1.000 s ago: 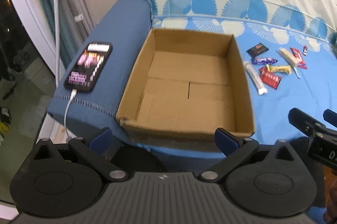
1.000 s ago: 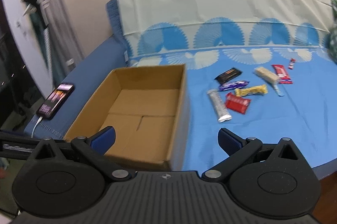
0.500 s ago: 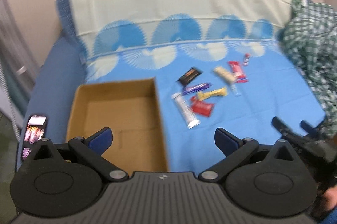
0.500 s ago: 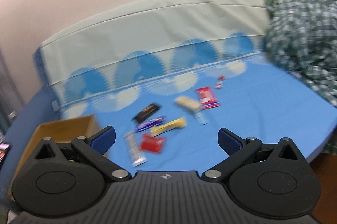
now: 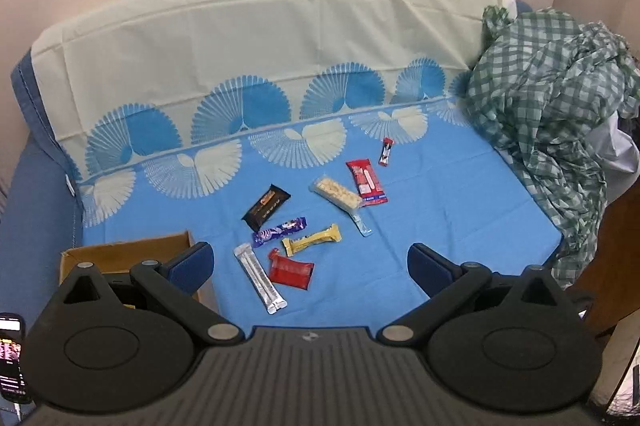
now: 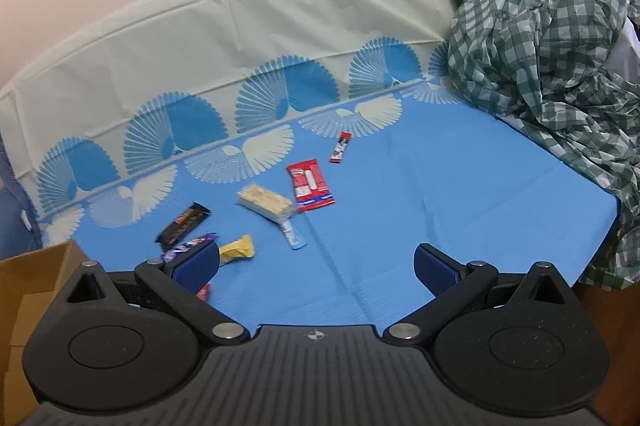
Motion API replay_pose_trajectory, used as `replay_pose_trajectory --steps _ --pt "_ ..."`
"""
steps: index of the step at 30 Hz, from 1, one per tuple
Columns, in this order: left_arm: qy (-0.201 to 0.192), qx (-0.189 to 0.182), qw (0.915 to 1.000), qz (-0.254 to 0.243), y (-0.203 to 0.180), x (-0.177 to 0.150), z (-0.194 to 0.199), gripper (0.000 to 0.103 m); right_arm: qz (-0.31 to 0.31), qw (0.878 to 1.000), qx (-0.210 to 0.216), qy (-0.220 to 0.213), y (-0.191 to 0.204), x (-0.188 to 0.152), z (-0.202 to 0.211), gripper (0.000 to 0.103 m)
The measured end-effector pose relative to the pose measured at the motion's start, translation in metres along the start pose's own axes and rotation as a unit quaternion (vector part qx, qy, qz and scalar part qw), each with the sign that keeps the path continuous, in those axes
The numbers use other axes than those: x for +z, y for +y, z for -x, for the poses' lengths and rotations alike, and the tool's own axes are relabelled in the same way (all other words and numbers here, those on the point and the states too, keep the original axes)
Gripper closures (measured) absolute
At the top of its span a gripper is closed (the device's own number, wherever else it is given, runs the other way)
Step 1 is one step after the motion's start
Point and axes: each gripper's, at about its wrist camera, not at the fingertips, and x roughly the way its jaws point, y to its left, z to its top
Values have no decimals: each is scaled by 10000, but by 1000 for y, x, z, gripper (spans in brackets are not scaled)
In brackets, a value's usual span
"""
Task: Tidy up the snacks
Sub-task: 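Move both tools over the scattered snacks on the sheet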
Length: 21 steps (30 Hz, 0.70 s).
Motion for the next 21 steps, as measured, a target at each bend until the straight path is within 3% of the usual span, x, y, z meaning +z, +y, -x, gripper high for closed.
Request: replay_pose_trajectory --steps 5,12,19,21 --pt "118 -18 9999 -95 -9 10 -23 0 46 9999 -114 56 -9 2 -19 0" --pt "394 320 9987 -50 -8 28 -54 0 38 9997 -161 167 -16 3 -37 0" --pt "-54 833 9964 -166 -21 59 -52 0 117 9997 -175 139 -21 7 -45 0" --pt "-61 707 9967 -384 -30 59 -53 0 106 9996 -200 191 -24 8 -48 0"
